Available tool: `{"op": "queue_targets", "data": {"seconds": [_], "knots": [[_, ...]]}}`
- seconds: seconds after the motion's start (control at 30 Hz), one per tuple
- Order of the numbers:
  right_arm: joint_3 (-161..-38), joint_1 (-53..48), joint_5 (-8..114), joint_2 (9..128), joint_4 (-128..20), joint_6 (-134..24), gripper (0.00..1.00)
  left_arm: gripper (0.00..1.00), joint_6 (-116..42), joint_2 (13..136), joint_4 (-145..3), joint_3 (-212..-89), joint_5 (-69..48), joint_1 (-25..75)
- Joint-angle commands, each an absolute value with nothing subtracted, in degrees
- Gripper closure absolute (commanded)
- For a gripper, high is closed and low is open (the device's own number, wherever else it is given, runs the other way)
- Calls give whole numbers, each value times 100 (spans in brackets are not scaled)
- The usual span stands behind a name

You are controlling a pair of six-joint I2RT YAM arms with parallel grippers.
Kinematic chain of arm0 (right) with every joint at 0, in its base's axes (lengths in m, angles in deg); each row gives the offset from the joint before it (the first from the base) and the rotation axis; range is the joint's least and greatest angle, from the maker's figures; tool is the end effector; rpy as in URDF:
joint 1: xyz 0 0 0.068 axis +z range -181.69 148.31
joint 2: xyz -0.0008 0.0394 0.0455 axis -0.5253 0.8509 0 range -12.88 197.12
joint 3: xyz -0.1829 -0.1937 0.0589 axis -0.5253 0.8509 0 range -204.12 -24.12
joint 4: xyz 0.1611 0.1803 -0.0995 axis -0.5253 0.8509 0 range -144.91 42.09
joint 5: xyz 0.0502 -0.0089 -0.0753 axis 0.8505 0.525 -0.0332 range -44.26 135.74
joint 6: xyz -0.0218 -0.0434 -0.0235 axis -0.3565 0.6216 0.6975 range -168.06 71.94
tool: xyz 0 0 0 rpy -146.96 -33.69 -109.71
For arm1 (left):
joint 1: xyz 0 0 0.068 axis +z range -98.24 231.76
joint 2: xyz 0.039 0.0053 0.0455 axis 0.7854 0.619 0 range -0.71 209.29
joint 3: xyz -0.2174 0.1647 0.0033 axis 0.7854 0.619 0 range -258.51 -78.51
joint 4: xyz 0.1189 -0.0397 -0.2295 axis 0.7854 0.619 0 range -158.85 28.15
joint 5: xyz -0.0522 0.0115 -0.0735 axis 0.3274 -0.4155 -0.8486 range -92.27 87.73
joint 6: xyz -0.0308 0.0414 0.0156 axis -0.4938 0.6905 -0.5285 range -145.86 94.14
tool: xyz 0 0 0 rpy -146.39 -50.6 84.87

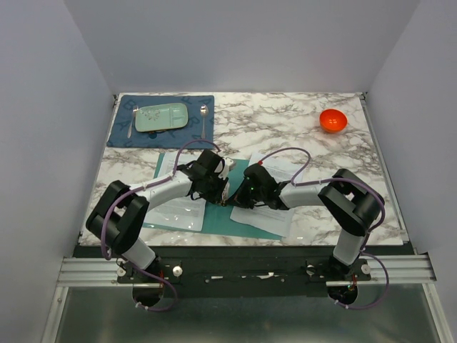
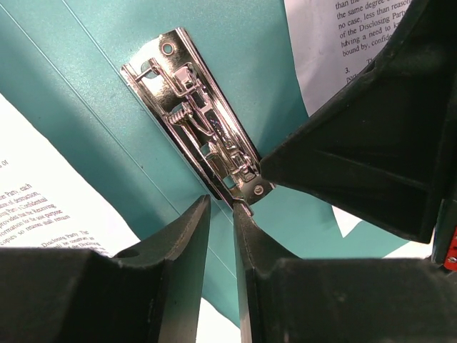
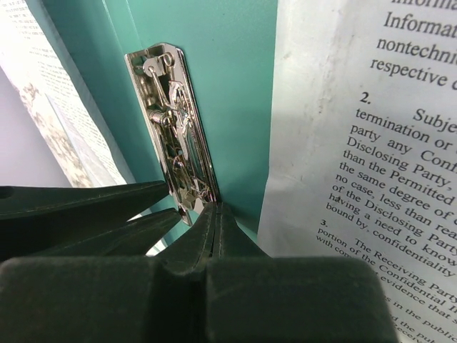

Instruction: Put the files into the folder

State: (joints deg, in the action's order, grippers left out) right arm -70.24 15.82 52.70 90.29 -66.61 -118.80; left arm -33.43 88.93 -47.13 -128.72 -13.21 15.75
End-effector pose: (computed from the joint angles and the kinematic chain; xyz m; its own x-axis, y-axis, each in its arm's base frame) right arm 0.2269 0.2542 0.1199 -0.9038 0.4006 -0.1505 0.1931 0.6956 0.6920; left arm 0.2374 -0.1807 0.1728 -0.7881 0.4129 -0.4566 0.5523 0.8018 -0.2283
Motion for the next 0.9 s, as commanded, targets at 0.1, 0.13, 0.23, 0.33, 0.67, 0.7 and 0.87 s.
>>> {"op": "queue_targets", "data": {"seconds": [0.1, 0.13, 0.23, 0.33, 0.67, 0.7, 0.87], "knots": [[-6683, 1569, 4838, 9373, -5913, -11811, 99, 69, -3395, 9008, -4837, -12869, -1316, 1599], [-6683, 1569, 4838, 9390, -5904, -11811, 100, 69, -3403, 9025, -4837, -12878, -1334, 1599], [-6665, 1569, 4838, 9399, -5930, -11829, 99, 69, -3403, 9096, -4811, -12913, -1343, 1599], [-6665, 1569, 4846, 9408, -5930, -11855, 99, 69, -3403, 9201, -4758, -12948, -1343, 1599], [-6744, 1569, 4882, 9470, -5956, -11960, 99, 83, -3377, 9456, -4512, -13097, -1176, 1590], [-6736, 1569, 4882, 9478, -5965, -11960, 99, 84, -3351, 9378, -4442, -13106, -1211, 1590], [-6727, 1569, 4882, 9557, -5965, -11995, 99, 90, -3254, 9070, -4450, -12913, -1246, 1590]]}}
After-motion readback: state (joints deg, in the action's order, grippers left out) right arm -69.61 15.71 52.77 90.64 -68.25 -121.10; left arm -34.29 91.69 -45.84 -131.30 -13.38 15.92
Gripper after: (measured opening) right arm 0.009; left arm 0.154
